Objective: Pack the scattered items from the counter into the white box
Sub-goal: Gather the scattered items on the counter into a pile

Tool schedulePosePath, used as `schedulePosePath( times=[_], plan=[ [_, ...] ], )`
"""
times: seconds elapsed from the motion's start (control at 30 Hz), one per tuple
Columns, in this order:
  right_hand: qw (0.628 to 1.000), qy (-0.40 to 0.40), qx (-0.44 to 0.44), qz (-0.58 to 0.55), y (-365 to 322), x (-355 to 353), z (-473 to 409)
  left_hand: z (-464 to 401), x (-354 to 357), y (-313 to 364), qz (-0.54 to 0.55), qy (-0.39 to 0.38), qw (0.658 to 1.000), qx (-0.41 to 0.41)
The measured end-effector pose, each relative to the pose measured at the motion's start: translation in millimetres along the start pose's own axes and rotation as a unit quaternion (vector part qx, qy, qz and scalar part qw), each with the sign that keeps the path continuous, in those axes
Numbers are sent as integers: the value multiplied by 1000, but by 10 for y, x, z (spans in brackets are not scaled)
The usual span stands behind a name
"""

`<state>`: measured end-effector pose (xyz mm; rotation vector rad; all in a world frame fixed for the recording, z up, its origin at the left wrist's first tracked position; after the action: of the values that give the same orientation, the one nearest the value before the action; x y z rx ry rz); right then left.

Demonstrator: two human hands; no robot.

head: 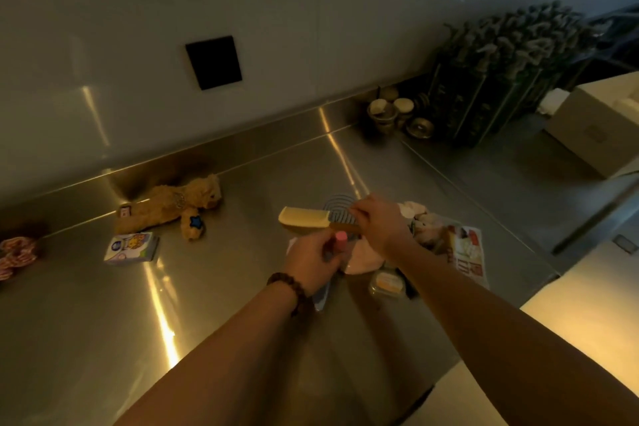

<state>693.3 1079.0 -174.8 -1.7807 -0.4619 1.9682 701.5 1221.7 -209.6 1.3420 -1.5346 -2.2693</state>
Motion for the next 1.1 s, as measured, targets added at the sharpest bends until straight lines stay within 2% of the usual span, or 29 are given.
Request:
schedulePosePath(
  times=[0.1,0.17,0.3,0.47,0.57,0.77,0.93,1.1],
  plan=[
    [998,42,-6,-39,-8,-5,361,61,175,71,-60,-38,996,46],
    [997,45,32,-51,92,93,589,69,302,35,-66,-82,994,43],
    [988,34,123,-85,366,398,932,92,445,7,-98,-115,988,41],
    [988,10,147,-56,422,662,1031,88,471,29,-137,-95,984,69],
    [991,-2,137,-16,330,784,1025,121,457,-17,-135,-88,985,63],
    [993,-5,121,-8,251,864,1057,155,429,-62,-129,-95,986,46],
    [988,12,121,-99,292,853,1107,179,392,-119,-119,-80,989,33],
    [989,26,124,-74,268,739,1204,245,347,-154,-99,-69,992,40]
  ],
)
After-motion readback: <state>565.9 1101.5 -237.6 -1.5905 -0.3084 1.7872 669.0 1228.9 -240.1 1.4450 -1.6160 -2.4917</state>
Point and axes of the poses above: each hand's wrist, its own z-axis away from the middle knuckle, its own x-axis out of the palm, y = z × x, the point moved 6 cm from there along -z, towards the middle knuckle, and after that the axes turned 15 degrees about -y, right-handed, at the moved point
